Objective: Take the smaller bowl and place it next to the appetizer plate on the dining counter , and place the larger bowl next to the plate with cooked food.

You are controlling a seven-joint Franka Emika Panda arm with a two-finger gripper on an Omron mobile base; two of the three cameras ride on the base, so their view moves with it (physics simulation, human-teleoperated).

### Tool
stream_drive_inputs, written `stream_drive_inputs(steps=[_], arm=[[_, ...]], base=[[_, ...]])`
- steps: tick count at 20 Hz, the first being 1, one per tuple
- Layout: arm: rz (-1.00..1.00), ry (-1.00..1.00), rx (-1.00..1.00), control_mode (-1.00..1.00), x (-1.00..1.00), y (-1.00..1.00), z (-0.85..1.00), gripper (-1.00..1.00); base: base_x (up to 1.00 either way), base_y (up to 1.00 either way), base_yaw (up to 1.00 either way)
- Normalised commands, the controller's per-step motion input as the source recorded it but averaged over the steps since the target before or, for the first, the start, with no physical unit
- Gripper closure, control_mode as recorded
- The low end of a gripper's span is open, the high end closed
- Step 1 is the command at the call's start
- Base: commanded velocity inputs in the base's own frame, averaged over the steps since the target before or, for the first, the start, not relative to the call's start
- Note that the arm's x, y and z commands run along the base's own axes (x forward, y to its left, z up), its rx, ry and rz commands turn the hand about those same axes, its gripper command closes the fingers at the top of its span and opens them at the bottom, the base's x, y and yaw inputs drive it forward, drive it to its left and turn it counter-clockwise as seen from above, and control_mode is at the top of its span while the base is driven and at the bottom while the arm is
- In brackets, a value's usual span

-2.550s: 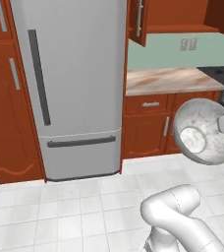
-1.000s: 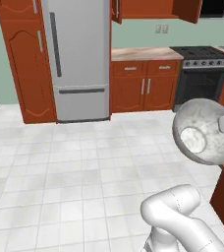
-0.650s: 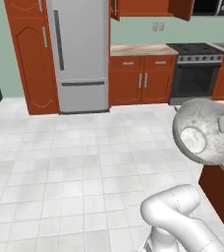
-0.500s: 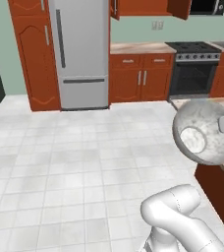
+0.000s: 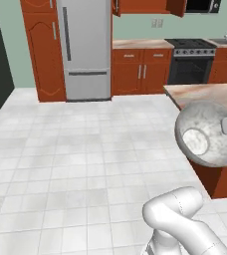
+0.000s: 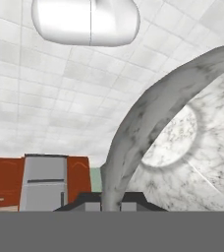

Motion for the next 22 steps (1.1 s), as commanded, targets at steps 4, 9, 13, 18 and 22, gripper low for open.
stream_drive_inputs(steps=[4,9,13,18,22], arm=[[0.00,0.00,0.00,1.00,0.00,0.00,0.00,1.00],[0.00,0.00,0.00,1.00,0.00,0.00,0.00,1.00],[0.00,0.00,0.00,1.00,0.00,0.00,0.00,1.00],[0.00,0.00,0.00,1.00,0.00,0.00,0.00,1.00],[0.00,0.00,0.00,1.00,0.00,0.00,0.00,1.00]], base=[[-1.00,-0.16,0.04],[-0.63,-0.92,0.00],[-0.04,-1.00,0.00],[0.12,-1.00,0.00],[0.16,-1.00,0.00]])
